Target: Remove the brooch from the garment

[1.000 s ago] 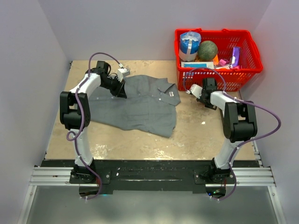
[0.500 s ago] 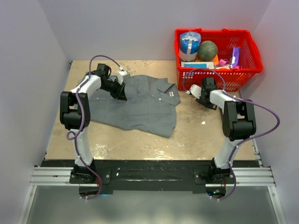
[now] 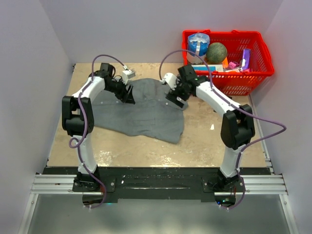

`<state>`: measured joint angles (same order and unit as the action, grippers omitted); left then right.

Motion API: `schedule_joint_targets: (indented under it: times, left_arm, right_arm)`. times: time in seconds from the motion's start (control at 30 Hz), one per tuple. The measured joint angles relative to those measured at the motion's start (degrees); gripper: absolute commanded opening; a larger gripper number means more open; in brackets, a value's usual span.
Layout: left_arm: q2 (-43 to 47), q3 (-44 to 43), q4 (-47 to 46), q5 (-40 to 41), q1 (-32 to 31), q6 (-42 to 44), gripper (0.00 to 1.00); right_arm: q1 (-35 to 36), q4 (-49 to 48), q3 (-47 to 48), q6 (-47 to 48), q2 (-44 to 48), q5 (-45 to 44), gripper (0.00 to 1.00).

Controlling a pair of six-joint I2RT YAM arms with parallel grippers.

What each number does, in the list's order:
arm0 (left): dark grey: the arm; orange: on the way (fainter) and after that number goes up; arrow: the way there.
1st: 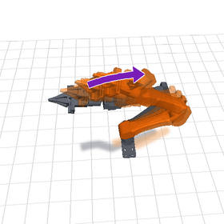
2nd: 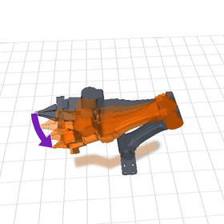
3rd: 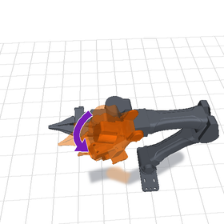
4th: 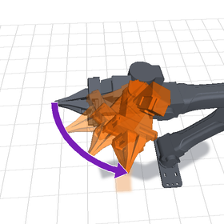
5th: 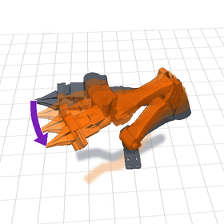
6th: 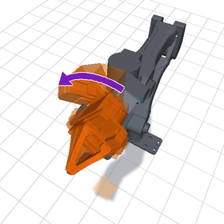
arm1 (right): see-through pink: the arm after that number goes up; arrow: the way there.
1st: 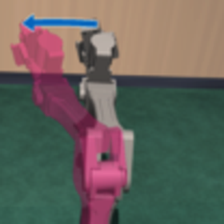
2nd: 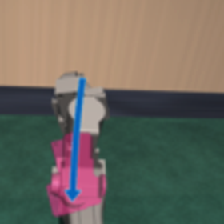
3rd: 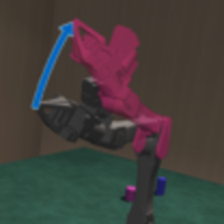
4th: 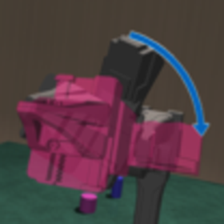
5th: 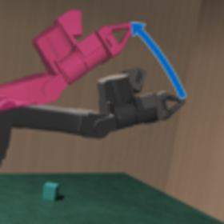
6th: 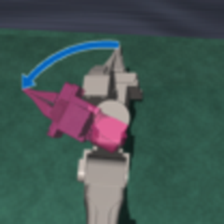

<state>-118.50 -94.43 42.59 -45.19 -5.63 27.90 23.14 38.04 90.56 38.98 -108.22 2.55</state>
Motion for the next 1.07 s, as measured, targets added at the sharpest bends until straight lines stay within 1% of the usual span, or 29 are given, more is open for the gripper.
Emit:
schedule_joint_targets:
  times: [0.03, 0.1, 0.13, 0.2, 0.23, 0.3, 0.33, 0.4, 0.5, 0.6, 0.73, 0.83, 0.9, 1.0, 1.07]
  left_arm:
    - [-0.09, -1.07, 0.11, 0.04, 0.0, -0.55, 0.98]
    - [-0.24, -3.67, 0.15, 0.59, 0.0, -1.57, 0.99]
    - [-0.59, -5.92, 0.66, 1.7, 0.0, -2.51, 1.0]
    - [-1.11, -9.33, 0.87, 3.8, 0.0, -3.48, 1.0]
    - [-1.62, -12.24, 1.38, 5.68, 0.04, -4.0, 0.99]
    - [-2.03, -16.35, 1.6, 8.94, 0.15, -5.11, 1.0]
    - [-2.21, -18.73, 1.73, 10.88, 0.26, -6.01, 1.0]
    - [-2.25, -22.56, 1.14, 14.6, 0.57, -7.89, 1.0]
    - [-0.81, -24.81, -1.44, 20.59, 1.57, -11.61, 1.0]
    - [2.8, -22.69, -5.11, 25.24, 3.58, -15.85, 0.99]
    - [11.47, -14.27, -13.79, 29.4, 7.69, -20.94, 1.0]
    - [19.17, -4.76, -22.88, 33.51, 9.84, -23.06, 1.0]
    - [24.39, 2.95, -31.04, 37.79, 10.16, -24.72, 1.0]
    - [28.37, 10.21, -40.65, 40.74, 9.92, -26.64, 1.0]
    - [29.38, 13.4, -45.0, 41.94, 9.84, -27.96, 1.0]
  right_arm:
    - [1.64, 1.07, 3.04, -1.62, -0.7, 2.19, 0.99]
    - [4.2, 2.97, 10.49, -4.68, -3.23, 5.88, 0.99]
    - [5.05, 4.44, 15.67, -6.69, -5.09, 6.78, 0.99]
    - [5.88, 4.42, 25.11, -11.58, -8.98, 7.45, 0.99]
    - [6.01, 4.37, 32.0, -15.28, -11.58, 7.06, 0.99]
    - [5.66, 2.84, 41.48, -21.11, -15.1, 5.79, 0.99]
    - [5.35, 2.05, 45.11, -24.02, -16.06, 4.96, 0.99]
    - [4.74, 0.33, 48.72, -28.76, -16.22, 2.82, 0.99]
    - [3.93, -3.39, 48.13, -34.21, -12.85, 0.72, 0.99]
    - [3.5, -6.05, 43.15, -36.94, -7.52, -1.42, 0.99]
    - [3.78, -7.82, 39.54, -39.04, -2.49, -8.17, 0.99]
    - [3.74, -9.4, 36.63, -38.97, 0.28, -13.99, 0.99]
    - [3.17, -9.38, 35.63, -37.88, 1.42, -16.37, 0.99]
    - [2.01, -9.4, 35.56, -36.46, 1.68, -19.04, 0.99]
    - [1.22, -9.27, 35.56, -35.98, 1.68, -20.46, 0.99]
